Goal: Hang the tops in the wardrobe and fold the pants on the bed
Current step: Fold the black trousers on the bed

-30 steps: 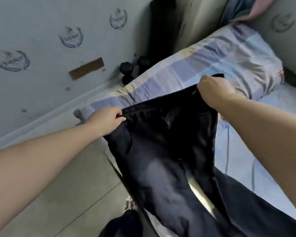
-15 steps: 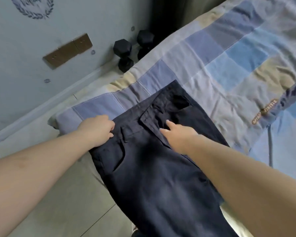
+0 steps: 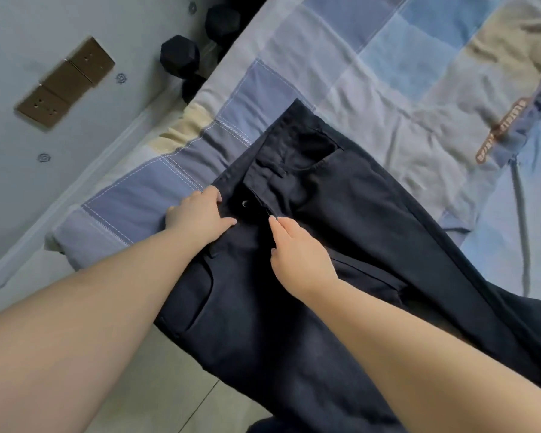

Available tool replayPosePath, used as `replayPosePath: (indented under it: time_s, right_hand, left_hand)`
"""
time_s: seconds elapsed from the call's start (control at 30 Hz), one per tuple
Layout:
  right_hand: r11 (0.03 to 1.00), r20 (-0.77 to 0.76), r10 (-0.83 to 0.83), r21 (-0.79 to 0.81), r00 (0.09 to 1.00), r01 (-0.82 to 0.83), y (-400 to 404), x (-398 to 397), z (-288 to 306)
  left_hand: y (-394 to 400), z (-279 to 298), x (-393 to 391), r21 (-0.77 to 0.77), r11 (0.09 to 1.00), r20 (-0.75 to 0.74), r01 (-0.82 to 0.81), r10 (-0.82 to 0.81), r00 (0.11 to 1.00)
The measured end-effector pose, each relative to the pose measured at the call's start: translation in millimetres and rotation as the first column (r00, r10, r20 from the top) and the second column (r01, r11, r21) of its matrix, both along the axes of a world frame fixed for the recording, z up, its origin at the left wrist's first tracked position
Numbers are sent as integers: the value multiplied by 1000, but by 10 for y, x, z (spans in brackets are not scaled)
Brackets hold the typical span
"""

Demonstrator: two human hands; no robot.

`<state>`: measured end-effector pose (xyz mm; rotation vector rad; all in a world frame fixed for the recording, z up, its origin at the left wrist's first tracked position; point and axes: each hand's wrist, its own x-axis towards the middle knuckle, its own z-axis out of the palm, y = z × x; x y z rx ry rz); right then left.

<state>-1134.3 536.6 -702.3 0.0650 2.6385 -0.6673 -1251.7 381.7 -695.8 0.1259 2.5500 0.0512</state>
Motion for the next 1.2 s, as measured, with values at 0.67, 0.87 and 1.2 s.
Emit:
replayPosePath:
  time_s: [0.67, 0.87, 1.2]
  right_hand:
    - [850, 41, -507, -146, 861, 507, 1624, 1983, 306]
    - [754, 88, -646, -82, 758, 652, 2521, 3284, 287]
    - [552, 77, -834, 169, 547, 817, 3890, 5626, 26]
  left_hand:
    - [2028, 340, 1510, 469, 824, -40, 316, -338, 940]
    - [3018, 247, 2607, 449, 790, 176, 419, -537, 825]
    - [4573, -97, 4520, 475, 617, 213, 627, -772, 598]
